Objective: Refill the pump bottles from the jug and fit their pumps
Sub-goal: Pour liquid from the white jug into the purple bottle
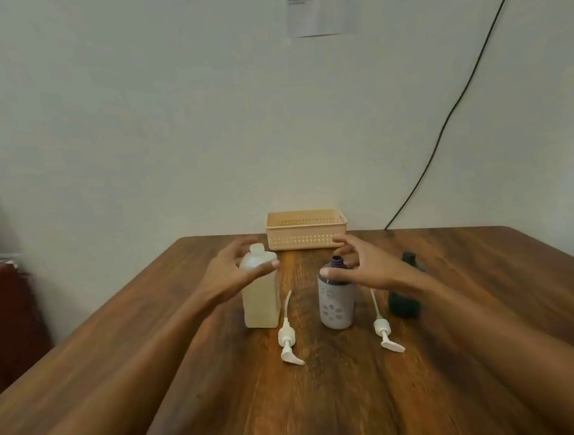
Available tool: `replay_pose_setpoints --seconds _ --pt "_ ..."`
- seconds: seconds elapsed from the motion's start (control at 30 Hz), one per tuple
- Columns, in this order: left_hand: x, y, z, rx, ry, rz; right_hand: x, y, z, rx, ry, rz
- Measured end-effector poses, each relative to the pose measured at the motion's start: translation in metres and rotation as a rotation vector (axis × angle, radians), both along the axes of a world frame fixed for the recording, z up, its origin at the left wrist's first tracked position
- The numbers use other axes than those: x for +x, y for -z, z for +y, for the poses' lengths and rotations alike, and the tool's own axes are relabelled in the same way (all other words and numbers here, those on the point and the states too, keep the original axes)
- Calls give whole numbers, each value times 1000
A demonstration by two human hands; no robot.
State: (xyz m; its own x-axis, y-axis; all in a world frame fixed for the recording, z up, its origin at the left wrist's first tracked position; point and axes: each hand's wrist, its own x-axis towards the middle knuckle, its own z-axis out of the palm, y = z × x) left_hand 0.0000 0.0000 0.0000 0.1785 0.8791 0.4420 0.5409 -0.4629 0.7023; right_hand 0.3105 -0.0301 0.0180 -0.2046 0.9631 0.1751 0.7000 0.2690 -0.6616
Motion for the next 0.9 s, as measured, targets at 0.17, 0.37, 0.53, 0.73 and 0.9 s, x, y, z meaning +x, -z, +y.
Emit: replay_pose_setpoints --seconds 0.17,0.37,0.53,0.73,0.9 --pt "2 24 -10 -67 -1 -72 3 21 -6 43 36 38" --pt "8 48 -14 -123 -52 -190 5 35 -7 -21 53 168" --pt "12 49 -15 -74 -88 -195 5 53 -8 10 115 274" --pt "10 43 -11 21 -110 -203 -2 38 -9 69 156 387" --pt "16 -1 -14 163 -81 -224 -10 -13 -19 190 77 483"
